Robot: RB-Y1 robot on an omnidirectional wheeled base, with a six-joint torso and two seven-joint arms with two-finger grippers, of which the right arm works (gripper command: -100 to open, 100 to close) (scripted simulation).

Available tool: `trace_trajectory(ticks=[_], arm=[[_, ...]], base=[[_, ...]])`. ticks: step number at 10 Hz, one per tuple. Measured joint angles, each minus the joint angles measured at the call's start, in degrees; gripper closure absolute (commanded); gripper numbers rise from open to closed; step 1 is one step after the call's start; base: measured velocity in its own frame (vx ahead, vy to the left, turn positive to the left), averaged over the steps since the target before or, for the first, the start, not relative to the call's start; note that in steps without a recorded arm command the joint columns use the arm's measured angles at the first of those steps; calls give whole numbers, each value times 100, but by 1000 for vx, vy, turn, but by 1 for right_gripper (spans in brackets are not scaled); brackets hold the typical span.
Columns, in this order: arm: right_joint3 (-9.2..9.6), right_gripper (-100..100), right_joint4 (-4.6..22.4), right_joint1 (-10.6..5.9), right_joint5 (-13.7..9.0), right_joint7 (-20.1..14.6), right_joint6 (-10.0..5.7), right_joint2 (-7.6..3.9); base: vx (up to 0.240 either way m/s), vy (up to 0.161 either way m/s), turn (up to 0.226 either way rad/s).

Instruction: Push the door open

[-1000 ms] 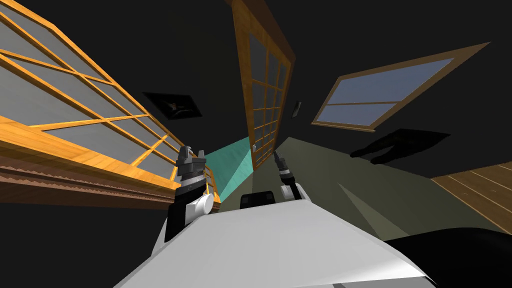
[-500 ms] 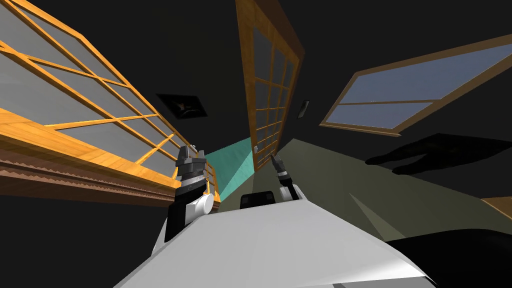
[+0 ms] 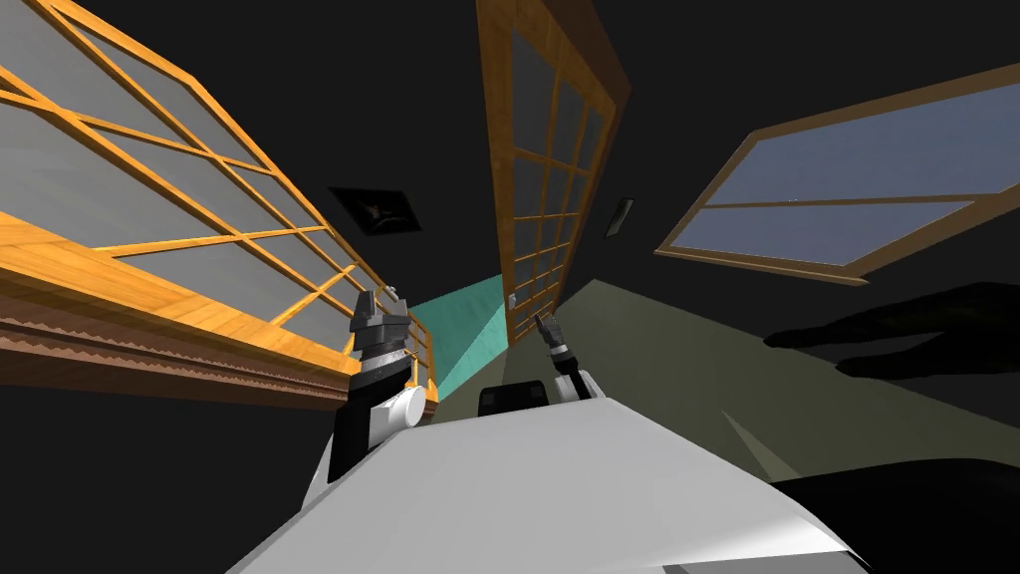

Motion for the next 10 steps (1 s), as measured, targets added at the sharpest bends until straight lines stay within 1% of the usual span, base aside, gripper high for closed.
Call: trace_trajectory(ticks=[1, 2, 4, 5, 6, 10], arm=[[8, -100, 195, -45, 8, 173, -57, 9], [-5, -100, 459, -149, 7, 346, -133, 19], [40, -100, 619, -146, 31, 670, -131, 26], [50, -100, 771, -187, 39, 832, -148, 38], [79, -100, 865, -184, 57, 998, -157, 64], [102, -100, 1503, -355, 79, 1597, -299, 120]], base=[[73, -77, 129], [75, -78, 122], [67, -74, 123], [79, -70, 135], [77, -73, 123], [72, -79, 122]])
